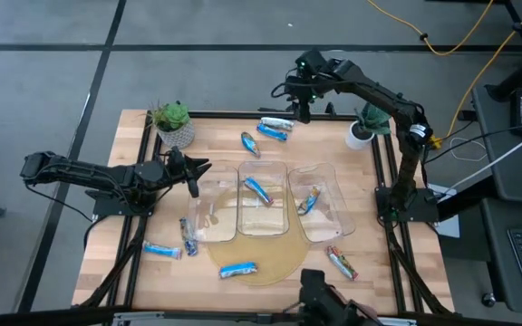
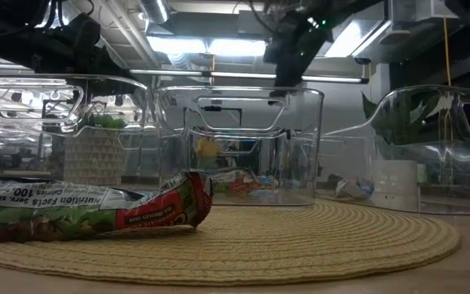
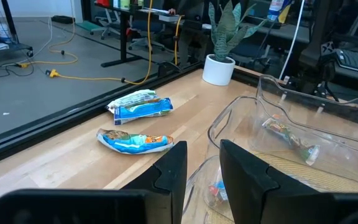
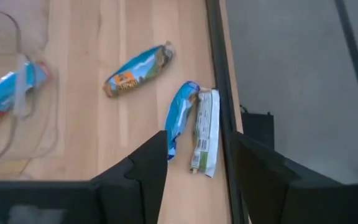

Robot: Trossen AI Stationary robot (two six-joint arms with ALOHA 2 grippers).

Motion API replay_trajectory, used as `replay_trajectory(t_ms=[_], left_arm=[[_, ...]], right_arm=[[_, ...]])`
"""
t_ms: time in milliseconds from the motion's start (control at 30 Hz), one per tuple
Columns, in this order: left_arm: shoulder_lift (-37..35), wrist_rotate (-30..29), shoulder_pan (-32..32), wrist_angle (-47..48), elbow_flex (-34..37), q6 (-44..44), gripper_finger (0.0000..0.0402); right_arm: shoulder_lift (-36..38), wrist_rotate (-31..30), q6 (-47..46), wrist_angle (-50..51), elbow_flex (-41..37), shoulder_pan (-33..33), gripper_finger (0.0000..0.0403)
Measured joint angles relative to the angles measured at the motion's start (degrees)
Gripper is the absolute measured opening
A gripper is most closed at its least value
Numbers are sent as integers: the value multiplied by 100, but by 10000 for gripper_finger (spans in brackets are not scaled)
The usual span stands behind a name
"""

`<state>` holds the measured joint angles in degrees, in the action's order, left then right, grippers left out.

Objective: Pick and place Granola Bars by type
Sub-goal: Put the yellow granola bar into the right transparent bin

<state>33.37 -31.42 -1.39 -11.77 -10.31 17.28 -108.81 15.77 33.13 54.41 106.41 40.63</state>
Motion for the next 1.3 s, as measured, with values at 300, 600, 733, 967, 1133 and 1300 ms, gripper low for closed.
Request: replay_trajectory(t_ms=[300, 600, 733, 967, 1133, 1300], left_arm=[[2, 0, 0, 0, 0, 0, 88], [2, 0, -2, 0, 0, 0, 88], [2, -2, -1, 0, 0, 0, 88], [0, 0, -1, 0, 0, 0, 88], [2, 0, 0, 0, 0, 0, 88], [0, 0, -2, 0, 0, 0, 88]], right_arm=[[-758, -4, -162, 6, -2, 10, 217], [-1391, -318, -469, -131, -2, 8, 282], [-1593, -479, -462, -264, -4, 3, 298], [-1821, -1018, -458, -536, -4, -34, 300], [-1969, -1034, -458, -675, -4, -53, 300], [-2103, -1030, -459, -754, -4, -77, 300]])
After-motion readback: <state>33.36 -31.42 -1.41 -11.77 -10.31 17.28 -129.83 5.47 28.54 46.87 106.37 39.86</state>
